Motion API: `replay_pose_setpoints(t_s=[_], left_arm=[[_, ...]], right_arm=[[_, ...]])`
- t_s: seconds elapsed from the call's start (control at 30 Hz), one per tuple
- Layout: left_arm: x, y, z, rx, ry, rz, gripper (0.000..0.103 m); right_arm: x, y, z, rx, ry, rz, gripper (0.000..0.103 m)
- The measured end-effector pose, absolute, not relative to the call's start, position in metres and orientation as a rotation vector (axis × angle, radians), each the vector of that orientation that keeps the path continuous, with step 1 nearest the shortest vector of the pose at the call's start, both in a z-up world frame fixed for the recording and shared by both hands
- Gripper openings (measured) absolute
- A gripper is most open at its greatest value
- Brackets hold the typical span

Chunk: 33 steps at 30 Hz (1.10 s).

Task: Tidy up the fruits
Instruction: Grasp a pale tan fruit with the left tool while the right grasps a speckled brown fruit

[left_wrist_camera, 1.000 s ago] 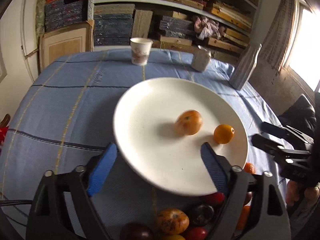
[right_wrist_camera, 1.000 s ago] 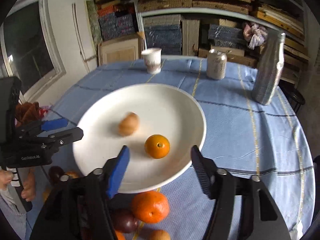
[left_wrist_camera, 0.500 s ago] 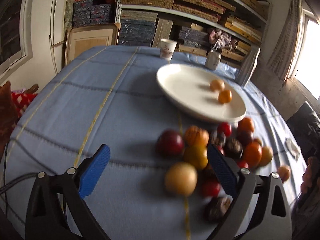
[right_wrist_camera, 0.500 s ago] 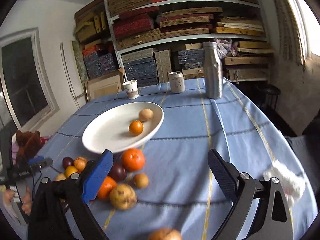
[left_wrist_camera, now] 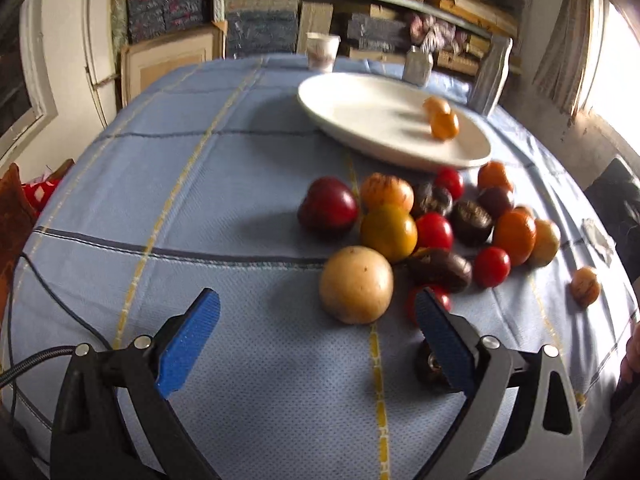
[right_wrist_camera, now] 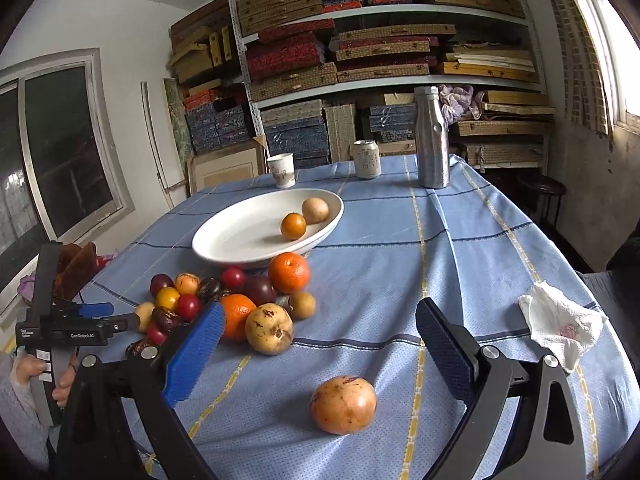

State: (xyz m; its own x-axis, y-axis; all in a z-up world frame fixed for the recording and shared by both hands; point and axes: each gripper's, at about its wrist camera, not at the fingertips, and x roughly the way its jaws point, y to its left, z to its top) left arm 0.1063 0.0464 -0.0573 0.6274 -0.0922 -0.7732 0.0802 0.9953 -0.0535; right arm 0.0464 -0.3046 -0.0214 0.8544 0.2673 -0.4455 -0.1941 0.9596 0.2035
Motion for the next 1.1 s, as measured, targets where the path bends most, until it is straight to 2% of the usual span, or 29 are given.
replay_pose_setpoints(t_s=[0.2,0.43,0.73,0.83,0.9,1.03,1.1], left_arm=[[0.115,0.035,-0.061,0.059,0.91,-0.081,0.096],[0.119,0.069,-0.058,0.061,0.892,0.095,0.097],[0.125,0.054,-0.058,0.1,0.896,-0.004,0.097],[0.128,0.052,-0.064,0.093,0.923,-0.022,0.097],[0.131,0.052,-0.066,0.078,0.94,-0.034,0.097],[0.133,0.053,-0.071,0.059,0.965,-0.036,0.097],[0.133,0.054,-0.071,0.051,0.967,-0.039,0.097]], right_arm=[[0.044,-0.304,-0.023,0.151,0.492,0.253,0.097],[0.041,-0.307,-0.023,0.166,0.495,0.25,0.097],[0.033,-0.304,-0.035,0.088,0.623,0.267,0.095],[0.028,-0.299,-0.047,0.022,0.672,0.248,0.091],[0.028,-0.296,-0.056,-0.018,0.718,0.245,0.073],[0.034,-0.294,-0.058,-0.02,0.744,0.227,0.07],[0.037,-0.293,-0.059,-0.018,0.751,0.232,0.065]])
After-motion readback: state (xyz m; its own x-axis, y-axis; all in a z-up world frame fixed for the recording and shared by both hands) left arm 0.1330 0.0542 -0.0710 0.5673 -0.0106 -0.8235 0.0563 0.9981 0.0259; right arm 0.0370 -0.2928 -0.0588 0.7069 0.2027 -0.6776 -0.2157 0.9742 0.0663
